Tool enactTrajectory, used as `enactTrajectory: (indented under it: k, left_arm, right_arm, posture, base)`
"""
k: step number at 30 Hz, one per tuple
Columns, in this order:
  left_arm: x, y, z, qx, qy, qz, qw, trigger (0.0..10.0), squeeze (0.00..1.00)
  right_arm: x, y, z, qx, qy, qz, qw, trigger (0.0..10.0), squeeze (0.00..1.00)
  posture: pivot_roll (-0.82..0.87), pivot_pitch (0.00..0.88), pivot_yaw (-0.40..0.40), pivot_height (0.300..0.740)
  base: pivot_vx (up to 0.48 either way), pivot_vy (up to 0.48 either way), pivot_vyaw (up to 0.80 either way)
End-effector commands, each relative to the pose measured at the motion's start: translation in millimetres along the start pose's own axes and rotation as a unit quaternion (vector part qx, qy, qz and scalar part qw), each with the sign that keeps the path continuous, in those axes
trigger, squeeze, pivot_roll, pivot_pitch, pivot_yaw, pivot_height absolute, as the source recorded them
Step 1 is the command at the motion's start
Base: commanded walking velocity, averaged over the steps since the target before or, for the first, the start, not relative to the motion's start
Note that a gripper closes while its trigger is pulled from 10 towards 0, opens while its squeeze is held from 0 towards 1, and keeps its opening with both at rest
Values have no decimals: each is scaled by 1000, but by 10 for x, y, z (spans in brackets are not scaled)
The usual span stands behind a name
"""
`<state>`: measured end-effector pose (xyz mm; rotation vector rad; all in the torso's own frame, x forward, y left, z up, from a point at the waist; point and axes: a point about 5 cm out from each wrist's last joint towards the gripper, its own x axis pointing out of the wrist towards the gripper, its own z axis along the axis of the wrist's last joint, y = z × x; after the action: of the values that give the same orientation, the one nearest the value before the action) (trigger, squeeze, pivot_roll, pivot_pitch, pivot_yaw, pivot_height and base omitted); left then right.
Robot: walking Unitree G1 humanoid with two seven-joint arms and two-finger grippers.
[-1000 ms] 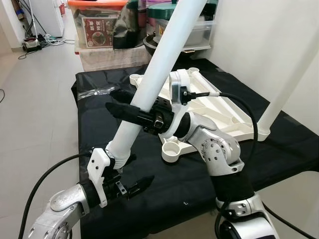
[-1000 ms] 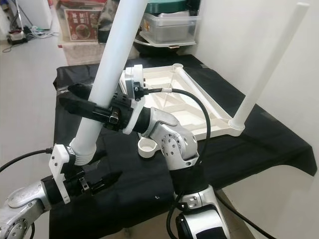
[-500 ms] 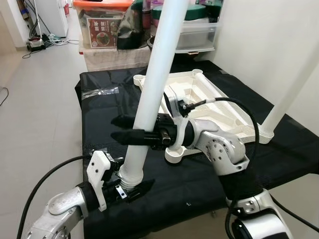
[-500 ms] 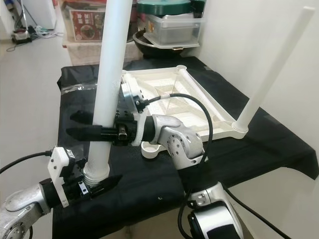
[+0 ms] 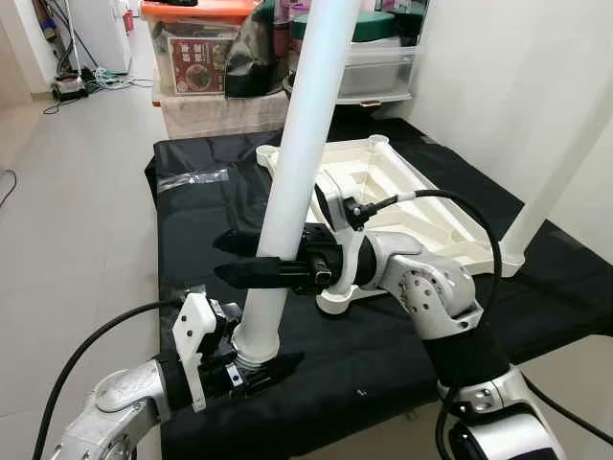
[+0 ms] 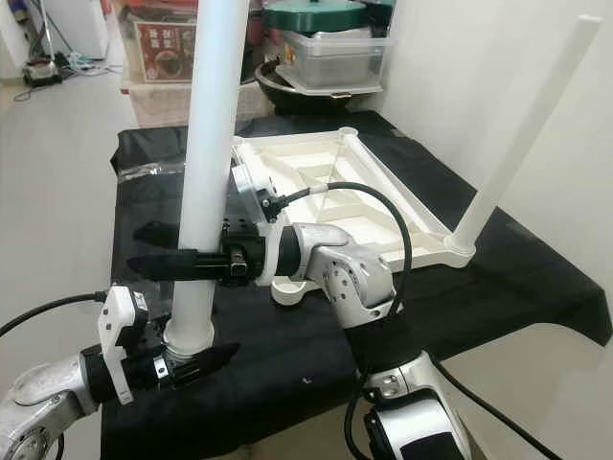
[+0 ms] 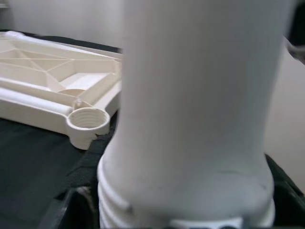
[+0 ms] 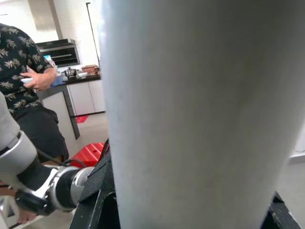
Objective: Building children table
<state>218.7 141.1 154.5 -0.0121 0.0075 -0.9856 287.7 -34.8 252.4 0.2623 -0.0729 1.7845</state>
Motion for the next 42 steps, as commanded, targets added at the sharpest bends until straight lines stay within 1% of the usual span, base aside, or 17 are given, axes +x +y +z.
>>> enactTrajectory:
  k: [1, 2, 3, 4, 9, 10, 15, 16, 21, 23, 25, 37, 38, 39, 40, 41, 42]
  left_arm:
    - [-6, -25, -11, 6, 5, -13, 1000, 0, 0]
    - [-16, -36, -12, 4, 3, -13, 1000, 0, 0]
    - [-16, -36, -12, 4, 3, -13, 1000, 0, 0]
    - [-27, -50, -11, 6, 3, -17, 1000, 0, 0]
    - [-47, -41, 3, 13, 0, -10, 1000, 0, 0]
    - [-60, -23, 13, 17, -1, -1, 1000, 0, 0]
    - [-99, 55, 56, 37, -1, 31, 999, 0, 0]
    - [-110, 97, 76, 48, -2, 50, 998, 0, 0]
    - [-100, 327, 86, 101, 14, 166, 981, 0, 0]
    - [-52, 463, 46, 148, 35, 239, 959, 0, 0]
    - [-7, 491, 9, 157, 46, 259, 952, 0, 0]
    - [287, 483, -93, 185, 65, 264, 945, 0, 0]
    - [303, 478, -113, 184, 66, 265, 944, 0, 0]
    - [320, 468, -133, 187, 67, 265, 944, 0, 0]
    - [330, 463, -143, 189, 67, 266, 943, 0, 0]
    - [341, 460, -147, 190, 66, 267, 943, 0, 0]
    - [341, 460, -147, 190, 66, 267, 943, 0, 0]
  right_arm:
    - [121, 51, 8, 2, -2, 40, 999, 0, 0]
    - [121, 37, 2, 3, 2, 30, 1000, 2784, 0]
    - [121, 37, 2, 3, 2, 30, 1000, 2784, 0]
    - [120, 15, -7, 2, 7, 15, 1000, 10000, 0]
    - [107, -101, -18, 2, 5, -58, 998, 10000, 0]
    - [90, -187, -5, 10, -11, -103, 995, 10000, 1000]
    - [51, -297, -9, 9, -16, -191, 981, 10000, 1000]
    - [41, -313, -22, 14, -15, -218, 976, 10000, 0]
    - [7, -396, -72, 67, -48, -307, 948, 10000, 0]
    - [44, -433, -151, 130, -79, -352, 924, 10000, 0]
    - [88, -436, -180, 142, -87, -361, 918, 10000, 0]
    - [403, -453, -241, 199, -137, -384, 891, 10000, 0]
    - [418, -460, -241, 208, -145, -396, 883, 8784, 0]
    - [426, -466, -245, 216, -151, -410, 873, 5490, 0]
    - [428, -472, -258, 225, -154, -420, 866, 4353, 0]
    - [419, -483, -280, 233, -158, -433, 857, 0, 0]
    - [419, -483, -280, 233, -158, -433, 857, 0, 0]
  posture:
    - [48, 0, -72, 740]
    - [48, 0, -72, 740]
    - [48, 0, -72, 740]
    - [49, 0, -75, 740]
    - [51, 0, -78, 740]
    - [50, 0, -79, 740]
    - [53, 0, -80, 740]
    - [48, 0, -79, 740]
    - [50, 0, -80, 740]
    - [49, 0, -73, 740]
    - [47, 0, -69, 740]
    - [52, 0, -73, 740]
    - [52, 0, -73, 740]
    - [52, 0, -73, 740]
    - [52, 0, -73, 740]
    - [53, 0, -72, 740]
    - [53, 0, -72, 740]
  base:
    - [0, 0, 0]
    - [0, 0, 0]
    - [0, 0, 0]
    - [0, 0, 0]
    - [0, 0, 0]
    - [0, 0, 0]
    - [0, 0, 0]
    - [0, 0, 0]
    - [0, 0, 0]
    - [0, 0, 0]
    - [0, 0, 0]
    - [0, 0, 0]
    - [0, 0, 0]
    - [0, 0, 0]
    - [0, 0, 0]
    - [0, 0, 0]
    - [0, 0, 0]
